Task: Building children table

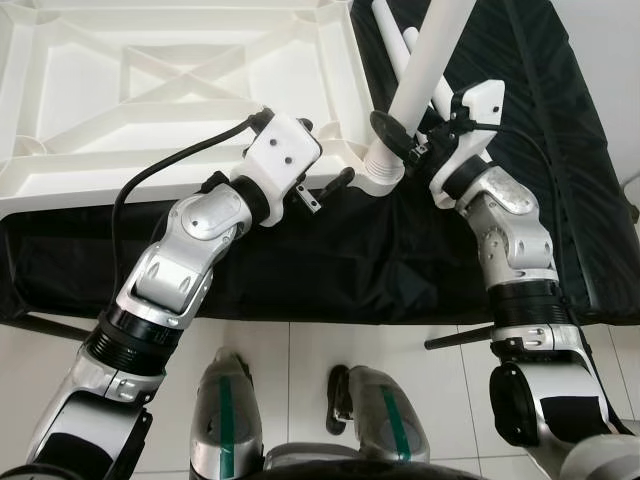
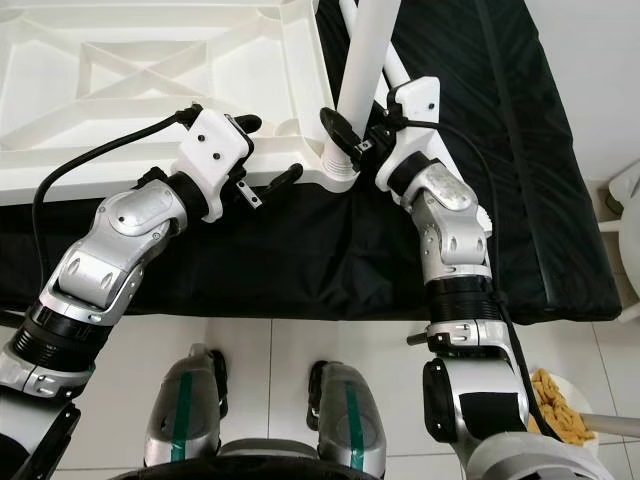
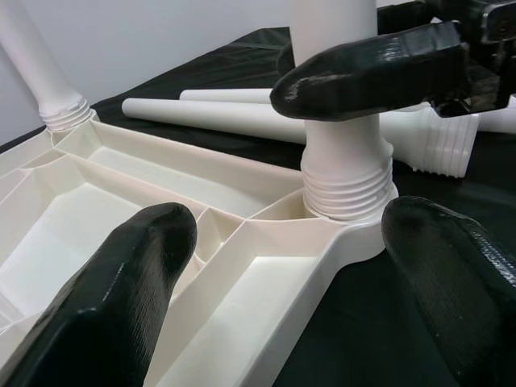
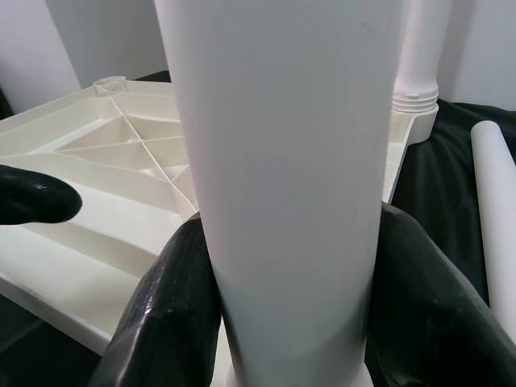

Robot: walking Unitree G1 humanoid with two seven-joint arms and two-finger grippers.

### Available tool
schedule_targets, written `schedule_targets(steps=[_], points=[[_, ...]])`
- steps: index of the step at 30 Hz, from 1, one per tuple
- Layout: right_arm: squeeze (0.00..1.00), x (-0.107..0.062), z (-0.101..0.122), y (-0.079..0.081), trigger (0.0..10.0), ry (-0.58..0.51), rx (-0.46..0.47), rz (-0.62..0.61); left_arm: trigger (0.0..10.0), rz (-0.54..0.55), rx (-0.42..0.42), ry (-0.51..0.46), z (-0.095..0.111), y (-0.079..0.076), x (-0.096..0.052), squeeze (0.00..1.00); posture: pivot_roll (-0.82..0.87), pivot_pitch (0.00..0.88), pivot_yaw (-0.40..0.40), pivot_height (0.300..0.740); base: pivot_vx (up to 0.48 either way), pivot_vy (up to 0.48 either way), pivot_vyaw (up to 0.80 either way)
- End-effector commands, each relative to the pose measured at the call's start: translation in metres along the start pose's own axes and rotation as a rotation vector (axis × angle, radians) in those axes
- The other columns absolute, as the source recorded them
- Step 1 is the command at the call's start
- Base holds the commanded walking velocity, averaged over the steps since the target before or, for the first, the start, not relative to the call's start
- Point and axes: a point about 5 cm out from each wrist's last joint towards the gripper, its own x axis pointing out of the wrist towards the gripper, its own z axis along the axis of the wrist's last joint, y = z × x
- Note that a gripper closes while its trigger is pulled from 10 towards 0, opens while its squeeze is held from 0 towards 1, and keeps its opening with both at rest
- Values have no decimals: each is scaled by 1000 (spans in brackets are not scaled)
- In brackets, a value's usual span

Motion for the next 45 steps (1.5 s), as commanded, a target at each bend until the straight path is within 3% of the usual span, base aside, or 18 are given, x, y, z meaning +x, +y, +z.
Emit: schedule_targets(steps=[1, 9, 16, 25, 35, 45], points=[[0, -6, -31, -1, 10000, 110, 147, -55, 10000, -16, 10, 4, 1, -2, 0, 0, 54, 73, -46, 740, 0, 0, 0], [0, -3, -28, -4, 10000, 64, 156, -149, 10000, -17, 9, 4, 1, -3, 0, 0, 52, 75, -46, 740, 0, 0, 0], [0, 3, -21, -6, 10000, 2, 173, -310, 10000, -16, 8, 3, 1, -3, 0, 0, 55, 71, -49, 740, 0, 0, 0], [0, 12, -17, 3, 10000, -38, 183, -380, 10000, -15, 12, 1, 2, -3, 1, 0, 59, 63, -53, 740, 0, 0, 0], [0, 15, -17, 8, 10000, -31, 178, -377, 10000, -14, 12, -2, 2, -3, 1, 0, 61, 58, -55, 740, 0, 0, 0], [0, 9, -16, 12, 10000, -8, 158, -152, 10000, -9, 16, -1, 3, -2, 1, 0, 64, 55, -56, 740, 0, 0, 0]])
